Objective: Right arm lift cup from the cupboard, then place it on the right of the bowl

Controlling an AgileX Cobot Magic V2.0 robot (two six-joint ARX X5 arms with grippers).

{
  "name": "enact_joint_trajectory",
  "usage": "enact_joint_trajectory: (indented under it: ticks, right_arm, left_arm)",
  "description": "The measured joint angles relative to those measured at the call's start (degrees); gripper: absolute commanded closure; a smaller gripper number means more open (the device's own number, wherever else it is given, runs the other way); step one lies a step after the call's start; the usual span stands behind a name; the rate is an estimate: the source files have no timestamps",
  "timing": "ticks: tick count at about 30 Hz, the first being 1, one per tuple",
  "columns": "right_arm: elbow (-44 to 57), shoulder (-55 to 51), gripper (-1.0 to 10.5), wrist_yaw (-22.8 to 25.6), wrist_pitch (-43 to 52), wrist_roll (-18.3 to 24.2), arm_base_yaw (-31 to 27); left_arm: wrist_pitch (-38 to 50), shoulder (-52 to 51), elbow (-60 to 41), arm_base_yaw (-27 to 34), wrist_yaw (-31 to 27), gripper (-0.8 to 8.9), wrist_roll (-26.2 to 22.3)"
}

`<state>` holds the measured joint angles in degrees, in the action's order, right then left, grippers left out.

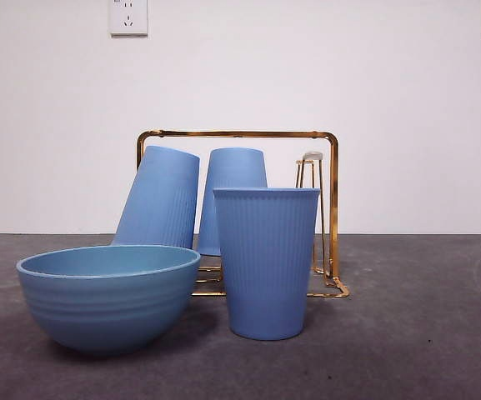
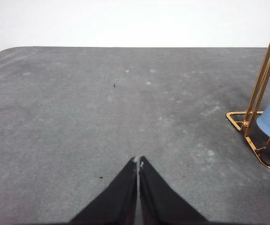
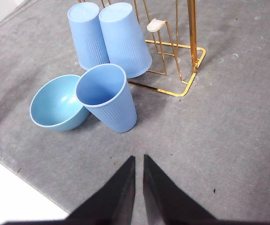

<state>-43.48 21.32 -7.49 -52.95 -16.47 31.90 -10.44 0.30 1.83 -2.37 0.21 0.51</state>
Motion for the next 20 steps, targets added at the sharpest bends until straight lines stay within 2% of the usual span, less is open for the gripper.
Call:
enact_joint_trajectory:
  ticks: [6, 10, 14, 20]
  right_arm:
    - [0.04, -0.24, 9.2, 1.55, 0.02, 0.22, -1.38]
    - [2.56, -1.05, 9.2, 2.34, 4.5, 0.26, -9.73]
    - [11.74, -4.42, 9.2, 2.82, 21.0, 0.35, -19.39]
    - [27.39, -11.34, 9.2, 3.02, 44.26, 3.13, -29.62]
  left_arm:
    - [0.0, 0.0, 0.0, 0.0, 0.0, 8.08, -0.13]
    - [0.0, 0.0, 0.0, 0.0, 0.0, 8.08, -0.13]
    - [0.0, 0.0, 0.0, 0.0, 0.0, 8.08, -0.13]
    - [0.0, 0.0, 0.0, 0.0, 0.0, 8.08, -0.13]
